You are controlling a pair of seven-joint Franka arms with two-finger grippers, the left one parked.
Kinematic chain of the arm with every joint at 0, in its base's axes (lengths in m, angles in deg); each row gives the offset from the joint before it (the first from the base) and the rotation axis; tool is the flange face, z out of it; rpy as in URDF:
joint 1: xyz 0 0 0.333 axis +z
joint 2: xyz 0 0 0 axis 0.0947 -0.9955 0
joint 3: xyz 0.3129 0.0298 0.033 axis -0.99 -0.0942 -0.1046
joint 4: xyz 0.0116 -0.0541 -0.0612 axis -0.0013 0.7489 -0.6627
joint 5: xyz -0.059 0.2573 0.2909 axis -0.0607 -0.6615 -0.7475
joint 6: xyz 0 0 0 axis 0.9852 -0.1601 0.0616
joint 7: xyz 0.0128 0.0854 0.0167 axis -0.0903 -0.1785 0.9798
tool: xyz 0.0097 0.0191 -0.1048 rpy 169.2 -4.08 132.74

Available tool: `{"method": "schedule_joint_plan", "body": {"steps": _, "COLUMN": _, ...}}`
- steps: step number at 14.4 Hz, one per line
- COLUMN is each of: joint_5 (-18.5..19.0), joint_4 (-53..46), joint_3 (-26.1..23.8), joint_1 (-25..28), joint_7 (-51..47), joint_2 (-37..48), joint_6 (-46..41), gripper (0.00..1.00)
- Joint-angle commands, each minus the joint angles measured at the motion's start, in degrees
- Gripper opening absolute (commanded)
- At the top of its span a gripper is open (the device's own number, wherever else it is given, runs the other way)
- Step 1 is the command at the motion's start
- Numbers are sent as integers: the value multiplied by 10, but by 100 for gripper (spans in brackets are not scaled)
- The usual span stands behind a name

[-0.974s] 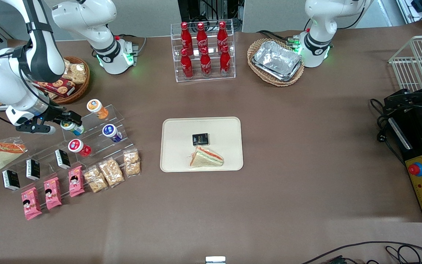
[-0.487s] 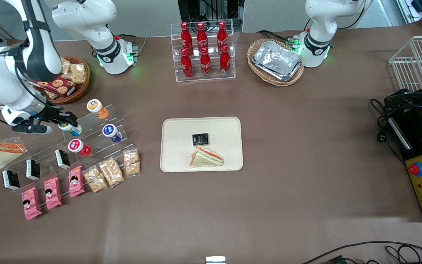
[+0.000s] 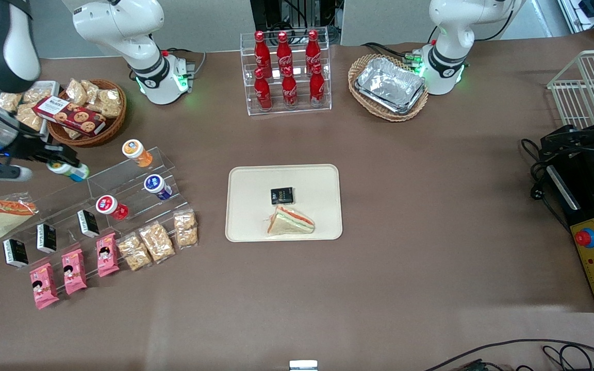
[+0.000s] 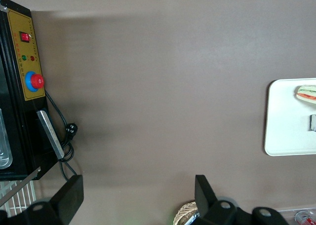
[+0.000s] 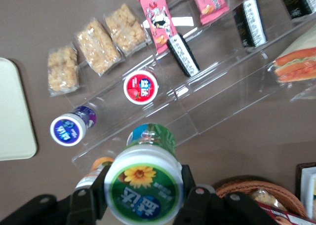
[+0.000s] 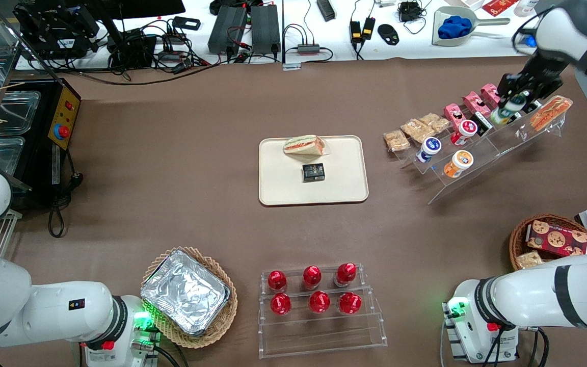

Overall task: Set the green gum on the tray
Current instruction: 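Carry the held gum bottle over the cream tray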

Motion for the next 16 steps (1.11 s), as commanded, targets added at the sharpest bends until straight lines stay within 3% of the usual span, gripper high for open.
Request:
{"method": "schedule_joint_plan", "body": {"steps": 1, "joint_5": -12, "joint_4": -106, "joint_3": 0, "joint_1": 15, "joint_7": 0, "joint_2": -22, "joint_6": -84, "gripper": 30}}
{"method": "schedule_joint_plan", "body": {"steps": 3, "joint_5": -28, "joint_4": -171, "joint_3": 0, "joint_1": 22, "joint_7": -7, "joint_2": -46, "joint_6": -138, "gripper": 31}}
{"method": "schedule_joint_plan", "body": {"steps": 4, "joint_5": -54, "joint_4": -197, "joint_3": 0, "joint_1": 29, "joint_7": -15, "joint_2": -59, "joint_6": -155, "gripper": 31}}
{"method": "schedule_joint_plan", "body": {"steps": 7, "joint_5": -83, "joint_4": -207, "joint_3": -28, "joint_1": 63, "joint_7": -111, "joint_2": -68, "joint_6": -160, "gripper": 31}}
{"method": "schedule_joint_plan", "body": {"steps": 12, "joint_5": -86, "joint_4": -202, "joint_3": -108, "joint_1": 146, "joint_7": -317, "joint_2": -134, "joint_6": -74, "gripper": 31}}
{"method": "schedule_joint_plan", "body": {"steps": 14, "joint_5": -108, "joint_4": -180, "joint_3": -123, "joint_1": 177, "joint_7": -390, "joint_2": -153, "joint_6": -28, "gripper": 34}}
{"method": "schedule_joint_plan", "body": {"steps": 16, "joint_5": -107, "joint_4": -129, "joint_3": -124, "joint_1": 221, "joint_7": -422, "joint_2": -165, "joint_6": 46, "gripper": 35}}
